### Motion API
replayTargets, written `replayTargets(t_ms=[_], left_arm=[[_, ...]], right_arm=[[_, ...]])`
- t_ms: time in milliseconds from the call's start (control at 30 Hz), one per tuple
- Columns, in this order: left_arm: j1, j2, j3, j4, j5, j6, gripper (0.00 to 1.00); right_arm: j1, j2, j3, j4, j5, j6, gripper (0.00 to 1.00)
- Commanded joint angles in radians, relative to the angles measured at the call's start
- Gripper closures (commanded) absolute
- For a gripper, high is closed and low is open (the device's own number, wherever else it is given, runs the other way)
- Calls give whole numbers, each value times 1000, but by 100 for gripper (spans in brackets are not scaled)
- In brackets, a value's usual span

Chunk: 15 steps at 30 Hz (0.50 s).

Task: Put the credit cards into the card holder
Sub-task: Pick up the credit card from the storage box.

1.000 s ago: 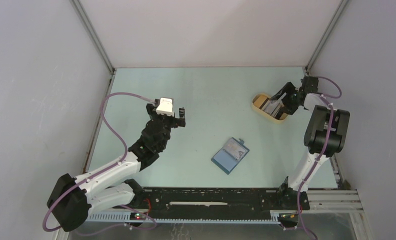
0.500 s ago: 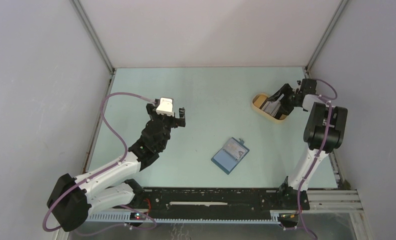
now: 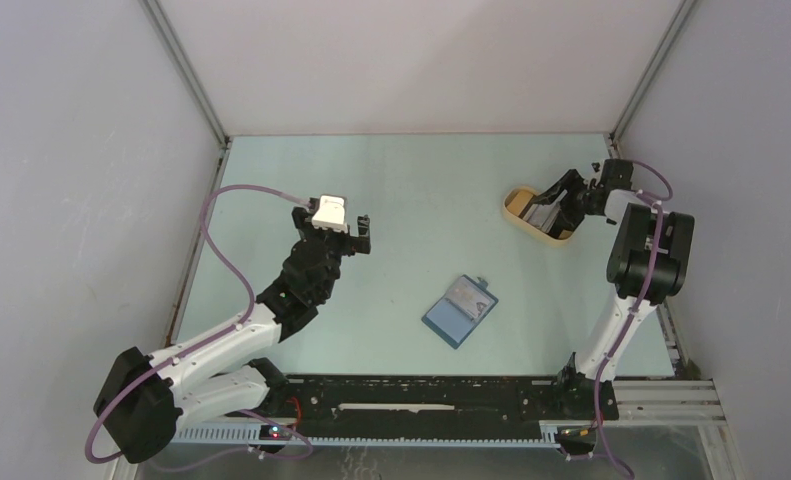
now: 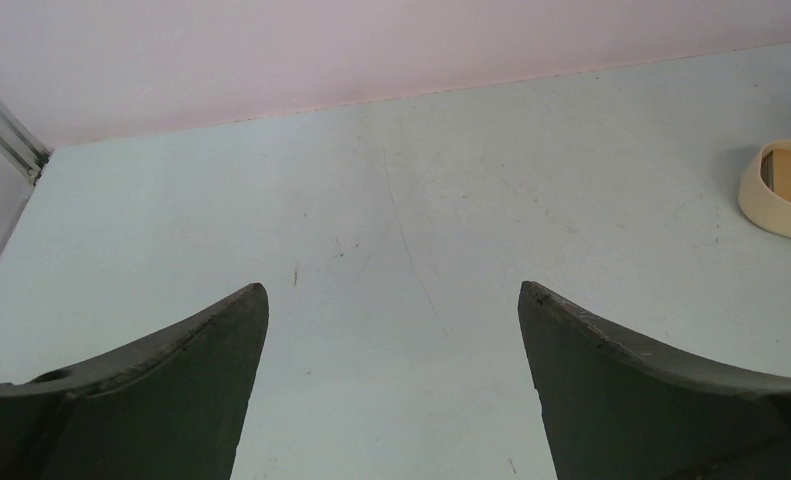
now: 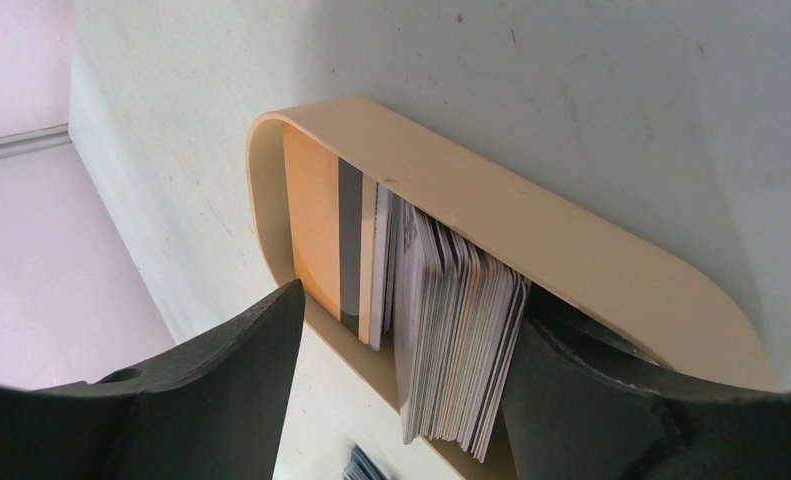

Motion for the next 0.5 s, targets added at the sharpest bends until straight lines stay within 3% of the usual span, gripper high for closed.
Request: replayTargets(t_ms=[0,467], left_arm=[[5,-20,3,31,9,6,0],[5,-23,0,34,9,6,0]], right_arm=[[-25,-54,18,4,-43,-2,25],[-51,-76,18,-24,-89,-5,26]])
